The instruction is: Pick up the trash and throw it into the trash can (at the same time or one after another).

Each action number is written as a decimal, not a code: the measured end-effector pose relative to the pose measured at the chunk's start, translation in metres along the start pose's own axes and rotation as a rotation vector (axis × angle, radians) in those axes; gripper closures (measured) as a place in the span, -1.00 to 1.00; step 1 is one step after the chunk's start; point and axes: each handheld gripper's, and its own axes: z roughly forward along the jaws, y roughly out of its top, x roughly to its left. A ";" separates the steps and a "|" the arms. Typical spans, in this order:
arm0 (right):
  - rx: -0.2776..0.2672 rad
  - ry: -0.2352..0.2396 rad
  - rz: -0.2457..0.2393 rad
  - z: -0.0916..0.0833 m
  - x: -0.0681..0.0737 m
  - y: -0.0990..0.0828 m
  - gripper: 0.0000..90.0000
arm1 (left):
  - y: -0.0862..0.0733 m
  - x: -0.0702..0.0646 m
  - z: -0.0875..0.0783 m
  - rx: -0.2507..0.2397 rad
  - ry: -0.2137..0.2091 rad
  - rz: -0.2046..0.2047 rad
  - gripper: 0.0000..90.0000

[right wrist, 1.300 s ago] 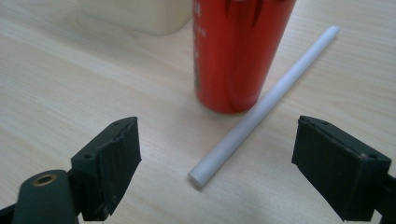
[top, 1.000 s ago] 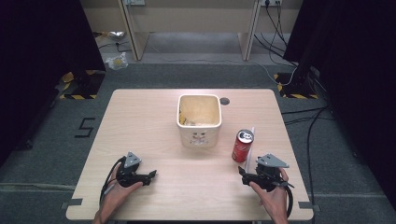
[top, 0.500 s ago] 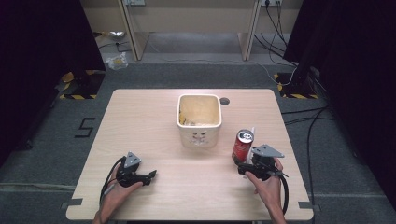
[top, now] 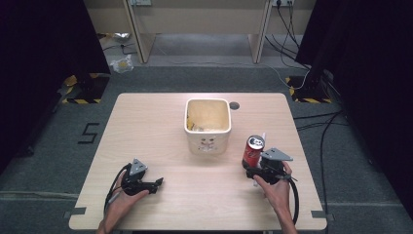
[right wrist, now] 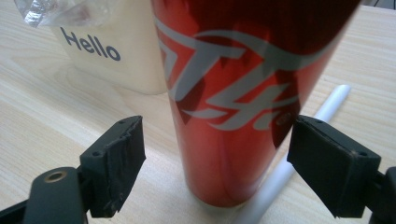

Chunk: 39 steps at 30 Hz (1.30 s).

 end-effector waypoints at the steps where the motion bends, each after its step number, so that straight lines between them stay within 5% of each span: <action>1: 0.000 0.000 -0.001 0.002 0.000 0.001 -0.57 | 0.000 0.000 0.000 0.001 0.000 0.001 -0.68; 22: 0.001 0.001 -0.001 0.014 -0.004 0.000 -0.25 | 0.000 0.000 0.000 0.000 0.000 0.000 -0.68; 39: -0.032 0.009 -0.021 -0.010 0.001 0.024 -0.24 | 0.000 0.000 0.000 0.001 0.000 0.001 -0.68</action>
